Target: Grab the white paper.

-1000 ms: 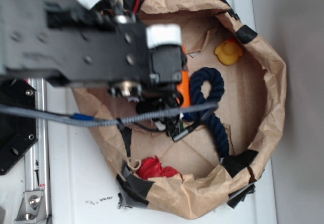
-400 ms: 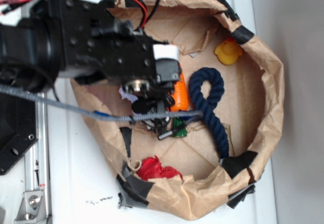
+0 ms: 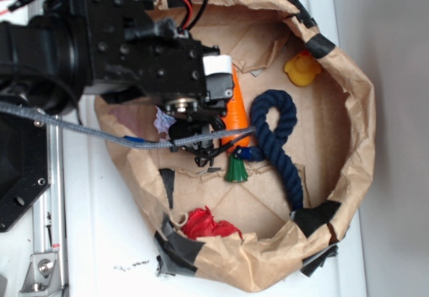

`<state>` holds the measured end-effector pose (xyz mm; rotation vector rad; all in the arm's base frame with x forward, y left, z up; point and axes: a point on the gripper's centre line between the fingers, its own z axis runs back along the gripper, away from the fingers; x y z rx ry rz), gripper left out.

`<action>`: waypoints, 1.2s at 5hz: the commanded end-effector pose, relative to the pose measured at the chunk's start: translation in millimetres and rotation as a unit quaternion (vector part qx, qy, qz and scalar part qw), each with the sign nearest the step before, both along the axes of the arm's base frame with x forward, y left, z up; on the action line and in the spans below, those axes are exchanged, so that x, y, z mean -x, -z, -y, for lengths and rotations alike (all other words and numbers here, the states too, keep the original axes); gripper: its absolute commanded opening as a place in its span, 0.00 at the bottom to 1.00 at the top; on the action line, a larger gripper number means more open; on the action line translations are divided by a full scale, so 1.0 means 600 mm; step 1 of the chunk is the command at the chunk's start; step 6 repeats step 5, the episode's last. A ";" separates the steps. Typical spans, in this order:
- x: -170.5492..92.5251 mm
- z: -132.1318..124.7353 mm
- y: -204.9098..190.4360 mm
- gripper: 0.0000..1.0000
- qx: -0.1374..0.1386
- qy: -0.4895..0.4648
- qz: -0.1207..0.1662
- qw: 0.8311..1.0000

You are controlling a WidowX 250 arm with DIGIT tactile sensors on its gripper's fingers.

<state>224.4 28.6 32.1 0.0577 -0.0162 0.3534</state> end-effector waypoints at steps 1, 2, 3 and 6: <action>-0.039 0.048 -0.120 0.00 -0.014 0.084 0.073 0.994; -0.061 0.071 -0.206 0.00 -0.003 0.118 0.104 0.988; -0.072 0.073 -0.261 0.00 -0.002 0.147 0.098 0.984; -0.057 0.053 -0.266 0.00 -0.003 0.215 0.083 0.973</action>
